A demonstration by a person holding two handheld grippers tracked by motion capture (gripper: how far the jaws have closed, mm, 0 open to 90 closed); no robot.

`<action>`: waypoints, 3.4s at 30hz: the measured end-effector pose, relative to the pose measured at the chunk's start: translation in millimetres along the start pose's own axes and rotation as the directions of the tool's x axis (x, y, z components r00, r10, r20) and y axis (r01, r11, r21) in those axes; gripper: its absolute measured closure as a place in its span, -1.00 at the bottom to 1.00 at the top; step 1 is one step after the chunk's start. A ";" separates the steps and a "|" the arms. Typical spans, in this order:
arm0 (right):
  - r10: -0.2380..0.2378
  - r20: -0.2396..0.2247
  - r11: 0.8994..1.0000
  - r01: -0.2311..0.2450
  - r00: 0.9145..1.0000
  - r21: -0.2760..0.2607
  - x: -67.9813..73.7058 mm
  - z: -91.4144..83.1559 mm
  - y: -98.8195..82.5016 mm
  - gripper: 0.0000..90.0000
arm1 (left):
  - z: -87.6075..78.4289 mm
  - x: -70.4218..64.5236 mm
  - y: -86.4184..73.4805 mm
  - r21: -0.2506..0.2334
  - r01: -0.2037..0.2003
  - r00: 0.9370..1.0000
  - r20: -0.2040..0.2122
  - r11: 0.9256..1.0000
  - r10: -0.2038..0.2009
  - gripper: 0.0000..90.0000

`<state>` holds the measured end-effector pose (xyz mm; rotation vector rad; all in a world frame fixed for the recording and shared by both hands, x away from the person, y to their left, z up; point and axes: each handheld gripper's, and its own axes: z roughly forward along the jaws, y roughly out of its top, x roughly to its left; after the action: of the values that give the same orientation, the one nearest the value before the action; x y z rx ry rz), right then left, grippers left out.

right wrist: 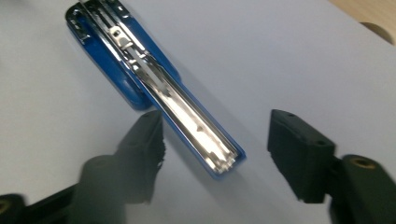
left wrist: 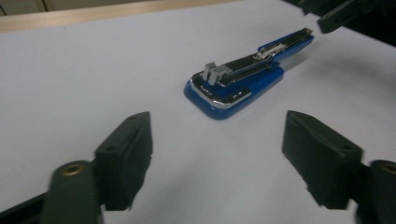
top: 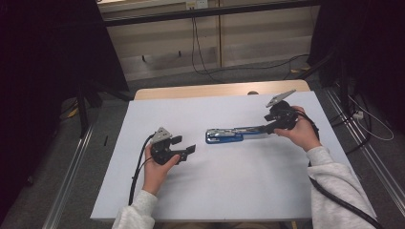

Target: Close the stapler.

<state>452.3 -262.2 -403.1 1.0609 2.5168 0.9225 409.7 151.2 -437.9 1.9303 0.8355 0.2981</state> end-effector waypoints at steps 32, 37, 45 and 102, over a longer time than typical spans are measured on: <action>0.083 0.079 0.995 -0.087 0.993 0.051 9.2 25.4 -36.1 1.00 | 80.3 5.5 14.4 0.158 0.095 0.995 -0.003 0.983 -0.096 0.99; 0.085 0.073 0.995 -0.089 0.994 0.041 8.4 23.1 -35.6 1.00 | 83.3 6.2 15.7 0.166 0.092 0.996 -0.002 0.982 -0.093 1.00; 0.086 0.068 0.996 -0.084 0.994 -0.034 10.6 15.6 -27.0 1.00 | 84.1 7.5 16.6 0.175 0.092 0.996 -0.004 0.980 -0.093 1.00; 0.104 -0.018 0.990 -0.105 0.994 -0.097 77.7 -41.0 -76.3 -0.55 | -82.1 19.1 -27.4 0.044 0.060 0.998 0.002 0.997 -0.060 -0.79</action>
<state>337.2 -266.0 -420.3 1.1689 2.4186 1.0731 368.6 228.3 -423.3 1.9419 0.9026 0.2423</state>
